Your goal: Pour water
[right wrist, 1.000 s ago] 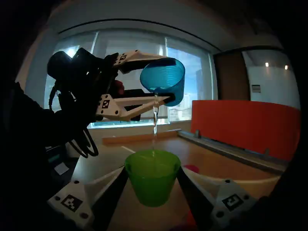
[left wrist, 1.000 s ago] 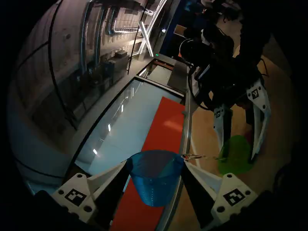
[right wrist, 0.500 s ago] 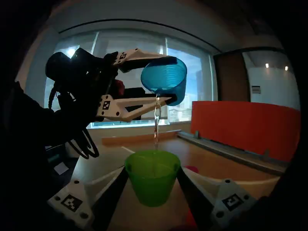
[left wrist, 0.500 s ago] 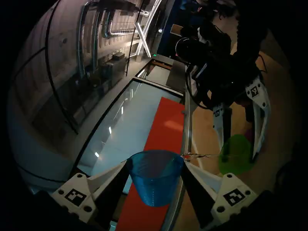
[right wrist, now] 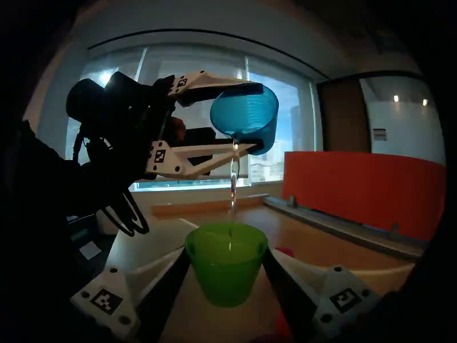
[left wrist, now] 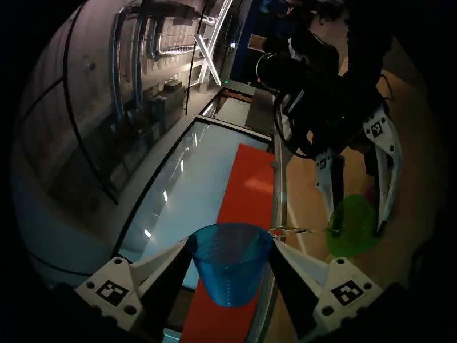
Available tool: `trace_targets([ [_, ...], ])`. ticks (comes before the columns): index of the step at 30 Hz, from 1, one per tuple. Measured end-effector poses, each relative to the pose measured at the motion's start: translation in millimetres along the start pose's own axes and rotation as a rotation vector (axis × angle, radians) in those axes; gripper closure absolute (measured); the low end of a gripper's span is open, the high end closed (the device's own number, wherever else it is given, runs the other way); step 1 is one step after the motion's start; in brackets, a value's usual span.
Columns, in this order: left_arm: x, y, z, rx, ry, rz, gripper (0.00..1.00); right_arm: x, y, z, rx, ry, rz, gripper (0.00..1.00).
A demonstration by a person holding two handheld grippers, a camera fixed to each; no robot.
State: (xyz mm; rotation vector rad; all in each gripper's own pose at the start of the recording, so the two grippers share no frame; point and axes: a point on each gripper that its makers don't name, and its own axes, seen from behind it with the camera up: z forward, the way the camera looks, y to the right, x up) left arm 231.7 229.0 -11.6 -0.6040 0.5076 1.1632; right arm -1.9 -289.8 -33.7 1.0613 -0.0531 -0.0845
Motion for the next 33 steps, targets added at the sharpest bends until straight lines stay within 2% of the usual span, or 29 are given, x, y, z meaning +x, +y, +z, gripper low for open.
trace_targets([
  [20,7.1,-9.8,-1.0,0.011,0.007,0.071,0.12,1.9,3.1,-0.1,-0.005,0.002,-0.003,0.1],
  [33,10.8,-8.2,-2.5,0.019,0.011,0.117,0.13,2.5,3.1,1.2,-0.005,0.002,-0.006,0.11],
])
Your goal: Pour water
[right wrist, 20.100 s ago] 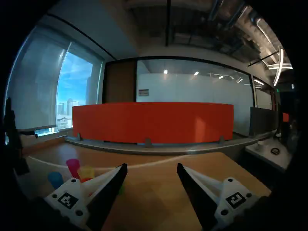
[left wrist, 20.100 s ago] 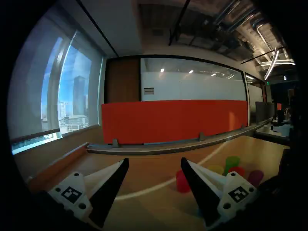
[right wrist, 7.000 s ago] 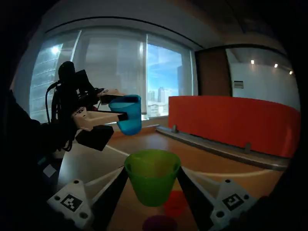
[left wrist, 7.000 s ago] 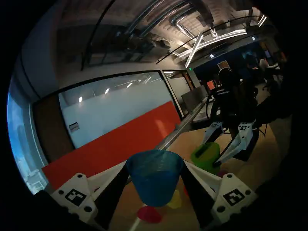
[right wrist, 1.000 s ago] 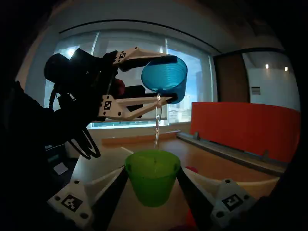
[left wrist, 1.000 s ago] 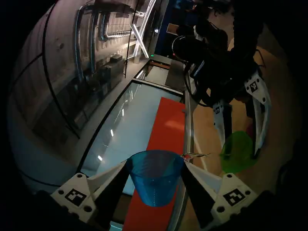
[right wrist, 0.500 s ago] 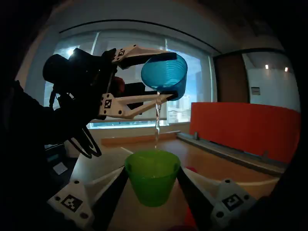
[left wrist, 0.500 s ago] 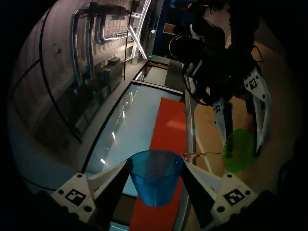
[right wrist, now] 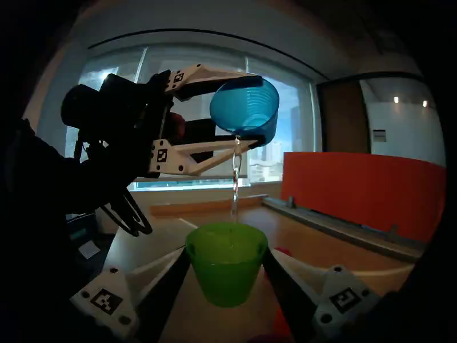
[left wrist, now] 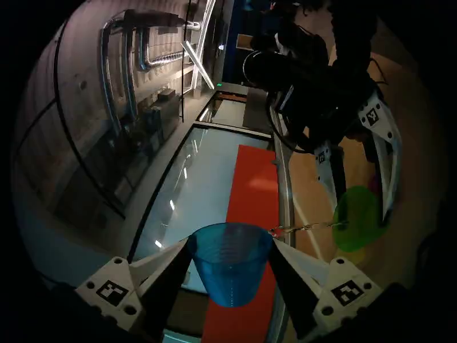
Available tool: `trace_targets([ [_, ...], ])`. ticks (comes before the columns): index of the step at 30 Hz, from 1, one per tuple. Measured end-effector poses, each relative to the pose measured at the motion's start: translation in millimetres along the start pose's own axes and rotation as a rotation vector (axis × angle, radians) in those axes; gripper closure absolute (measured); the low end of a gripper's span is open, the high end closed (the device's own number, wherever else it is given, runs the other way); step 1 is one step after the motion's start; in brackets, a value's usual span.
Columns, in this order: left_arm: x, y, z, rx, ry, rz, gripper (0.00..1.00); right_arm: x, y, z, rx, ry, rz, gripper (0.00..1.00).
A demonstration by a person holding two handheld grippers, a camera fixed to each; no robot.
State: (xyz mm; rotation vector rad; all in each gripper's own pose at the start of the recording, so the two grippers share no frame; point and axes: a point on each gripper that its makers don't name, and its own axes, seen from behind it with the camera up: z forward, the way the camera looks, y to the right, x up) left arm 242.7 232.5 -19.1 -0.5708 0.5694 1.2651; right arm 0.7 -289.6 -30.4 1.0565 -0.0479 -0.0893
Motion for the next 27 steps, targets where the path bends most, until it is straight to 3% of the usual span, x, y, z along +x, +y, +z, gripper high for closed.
trace_targets([
  [11,-0.1,0.6,-1.0,0.009,-0.003,0.036,0.13,0.2,0.1,0.4,-0.002,0.0,-0.001,0.11],
  [27,-0.4,-8.0,2.9,0.018,0.0,0.1,0.13,0.4,3.1,-1.1,-0.008,0.006,-0.004,0.11],
])
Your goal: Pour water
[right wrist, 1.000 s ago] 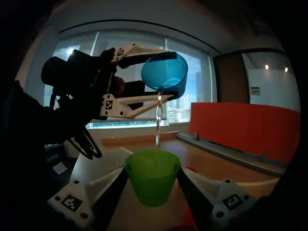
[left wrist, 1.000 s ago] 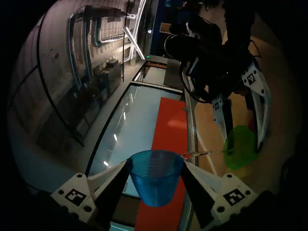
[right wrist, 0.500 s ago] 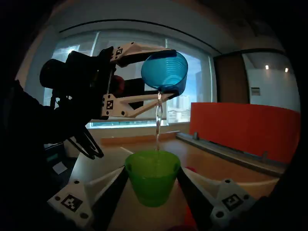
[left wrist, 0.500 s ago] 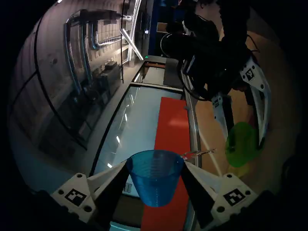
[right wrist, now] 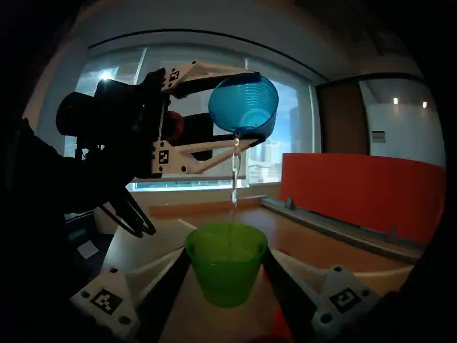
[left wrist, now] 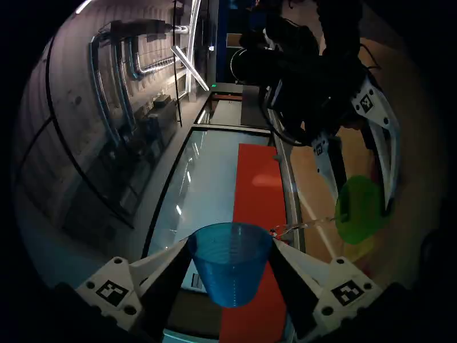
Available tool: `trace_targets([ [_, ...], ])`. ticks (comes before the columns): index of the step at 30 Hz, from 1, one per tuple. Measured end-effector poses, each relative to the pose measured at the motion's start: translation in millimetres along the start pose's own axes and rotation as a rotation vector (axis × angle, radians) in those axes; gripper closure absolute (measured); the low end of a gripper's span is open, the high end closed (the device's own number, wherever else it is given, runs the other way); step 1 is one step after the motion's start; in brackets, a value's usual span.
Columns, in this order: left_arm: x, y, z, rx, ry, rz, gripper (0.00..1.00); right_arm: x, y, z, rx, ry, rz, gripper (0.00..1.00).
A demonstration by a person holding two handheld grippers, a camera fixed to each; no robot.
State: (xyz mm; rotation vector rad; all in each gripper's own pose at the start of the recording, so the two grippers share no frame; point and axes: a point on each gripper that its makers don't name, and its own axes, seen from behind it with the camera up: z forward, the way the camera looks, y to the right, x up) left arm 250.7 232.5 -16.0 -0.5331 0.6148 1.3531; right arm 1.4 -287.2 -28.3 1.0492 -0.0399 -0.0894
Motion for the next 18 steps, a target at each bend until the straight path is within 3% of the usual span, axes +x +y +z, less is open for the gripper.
trace_targets([
  [18,7.8,-1.9,-0.6,0.005,0.011,0.088,0.13,1.4,2.0,-0.7,-0.004,0.005,0.002,0.11],
])
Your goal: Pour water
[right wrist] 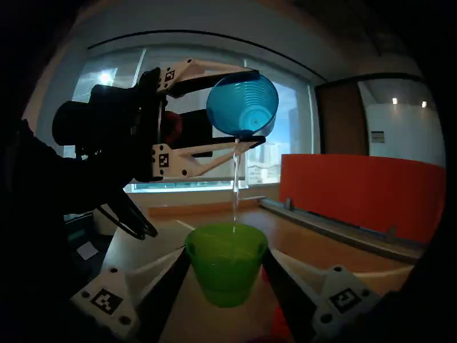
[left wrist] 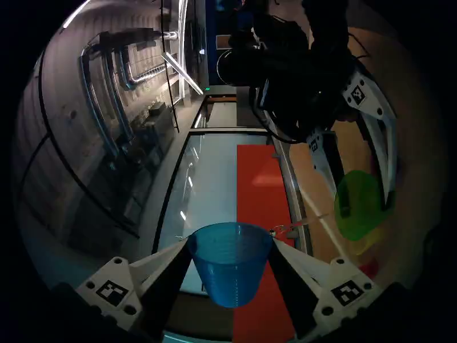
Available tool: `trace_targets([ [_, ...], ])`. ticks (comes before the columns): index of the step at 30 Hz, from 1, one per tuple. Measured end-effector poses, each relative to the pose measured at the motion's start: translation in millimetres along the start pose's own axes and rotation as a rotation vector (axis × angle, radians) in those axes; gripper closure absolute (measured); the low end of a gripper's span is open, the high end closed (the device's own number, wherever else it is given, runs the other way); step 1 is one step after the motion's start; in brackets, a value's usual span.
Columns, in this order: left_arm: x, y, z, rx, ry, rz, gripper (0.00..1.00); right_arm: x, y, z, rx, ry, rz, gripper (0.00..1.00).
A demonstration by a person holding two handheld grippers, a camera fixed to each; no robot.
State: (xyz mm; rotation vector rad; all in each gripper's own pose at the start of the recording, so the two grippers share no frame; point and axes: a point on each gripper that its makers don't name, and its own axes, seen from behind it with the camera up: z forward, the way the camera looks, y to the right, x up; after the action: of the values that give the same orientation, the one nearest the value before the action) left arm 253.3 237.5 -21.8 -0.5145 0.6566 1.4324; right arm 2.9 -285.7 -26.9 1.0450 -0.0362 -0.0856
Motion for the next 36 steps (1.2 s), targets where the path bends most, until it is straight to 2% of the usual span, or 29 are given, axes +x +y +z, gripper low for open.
trace_targets([
  [8,1.5,-3.3,1.3,0.007,0.003,0.051,0.13,1.0,-0.1,-0.2,-0.002,0.003,-0.001,0.11],
  [23,10.6,-7.5,1.1,0.022,0.023,0.099,0.13,3.0,1.3,-1.0,-0.005,0.008,-0.001,0.11],
  [36,8.4,-11.0,4.5,0.021,0.03,0.081,0.13,3.4,2.5,-1.7,-0.008,0.006,-0.001,0.11],
])
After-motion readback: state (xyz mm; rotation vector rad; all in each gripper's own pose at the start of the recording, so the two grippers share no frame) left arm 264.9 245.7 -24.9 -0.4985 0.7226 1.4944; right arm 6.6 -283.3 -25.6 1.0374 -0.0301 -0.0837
